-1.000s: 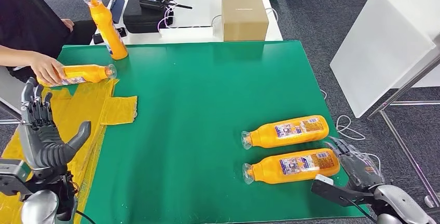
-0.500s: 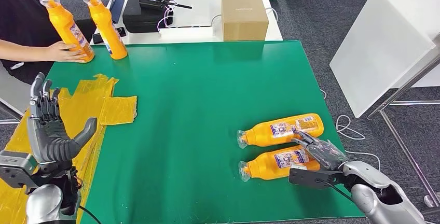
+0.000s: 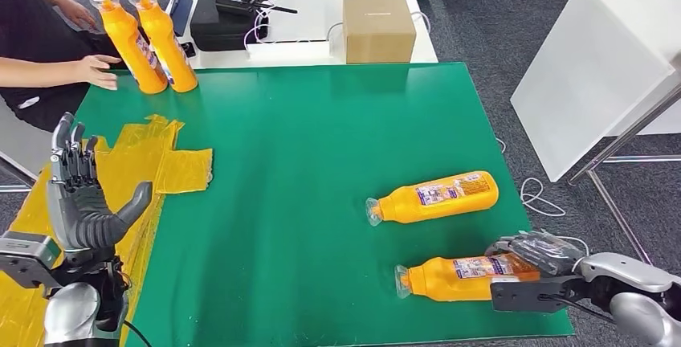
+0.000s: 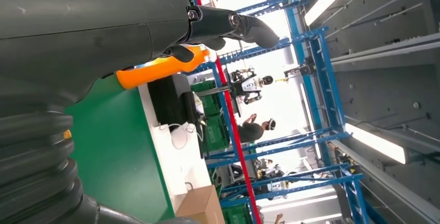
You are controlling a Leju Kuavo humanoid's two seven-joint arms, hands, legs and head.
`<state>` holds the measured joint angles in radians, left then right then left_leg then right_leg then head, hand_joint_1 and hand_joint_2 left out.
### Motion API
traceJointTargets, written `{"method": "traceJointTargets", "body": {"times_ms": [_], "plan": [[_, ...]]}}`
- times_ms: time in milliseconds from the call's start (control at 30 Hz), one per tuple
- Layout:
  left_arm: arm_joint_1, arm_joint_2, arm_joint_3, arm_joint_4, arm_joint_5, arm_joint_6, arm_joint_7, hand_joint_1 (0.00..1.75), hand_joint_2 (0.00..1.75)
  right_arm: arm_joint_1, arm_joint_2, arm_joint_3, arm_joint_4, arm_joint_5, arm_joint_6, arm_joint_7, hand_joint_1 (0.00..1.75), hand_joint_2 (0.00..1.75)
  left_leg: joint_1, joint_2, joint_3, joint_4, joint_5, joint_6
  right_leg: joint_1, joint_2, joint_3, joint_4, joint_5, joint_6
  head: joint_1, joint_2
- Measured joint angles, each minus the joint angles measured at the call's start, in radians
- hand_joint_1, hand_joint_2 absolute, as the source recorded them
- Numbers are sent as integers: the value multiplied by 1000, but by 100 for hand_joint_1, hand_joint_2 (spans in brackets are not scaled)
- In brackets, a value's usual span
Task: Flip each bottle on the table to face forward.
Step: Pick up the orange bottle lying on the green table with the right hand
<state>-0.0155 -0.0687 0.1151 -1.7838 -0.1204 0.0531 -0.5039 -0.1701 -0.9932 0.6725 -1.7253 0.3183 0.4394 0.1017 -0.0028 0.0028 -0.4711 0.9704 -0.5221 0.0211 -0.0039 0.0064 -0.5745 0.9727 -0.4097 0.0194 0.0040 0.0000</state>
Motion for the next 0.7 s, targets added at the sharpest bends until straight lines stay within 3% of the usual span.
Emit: {"method": "traceJointTargets", "body": {"times_ms": [200, 333, 467, 667, 700], "plan": [[-1, 5, -10, 5, 9, 8, 0, 0, 175, 4, -68, 25, -43, -10, -6, 38, 175, 175, 0, 0, 1, 0, 0, 0, 0, 0, 0, 0, 0, 0, 0, 0], [-1, 8, -22, 10, 21, 9, 0, 0, 175, 26, -70, 26, -32, 70, -45, 54, 175, 175, 1, 0, 1, 0, 0, 0, 1, 0, 0, 0, 0, 0, 0, 0], [-2, 10, -36, 10, 32, 12, 2, 0, 175, 37, 15, 23, 51, 195, -133, 26, 175, 175, 2, 2, 2, 0, 0, 0, 3, 1, 1, 0, 0, 0, 0, 0], [-1, 13, -48, 10, 32, 20, 3, 0, 175, 37, 137, 2, 147, 235, -186, 13, 175, 175, 2, 1, 5, 0, 0, 0, 3, 0, 3, 0, 0, 0, 0, 0], [-1, 13, -48, 10, 32, 21, 3, 0, 175, 38, 148, 1, 157, 237, -185, 13, 131, 175, 2, 0, 5, 0, 0, 0, 3, 0, 4, 0, 0, 0, 0, 0]]}}
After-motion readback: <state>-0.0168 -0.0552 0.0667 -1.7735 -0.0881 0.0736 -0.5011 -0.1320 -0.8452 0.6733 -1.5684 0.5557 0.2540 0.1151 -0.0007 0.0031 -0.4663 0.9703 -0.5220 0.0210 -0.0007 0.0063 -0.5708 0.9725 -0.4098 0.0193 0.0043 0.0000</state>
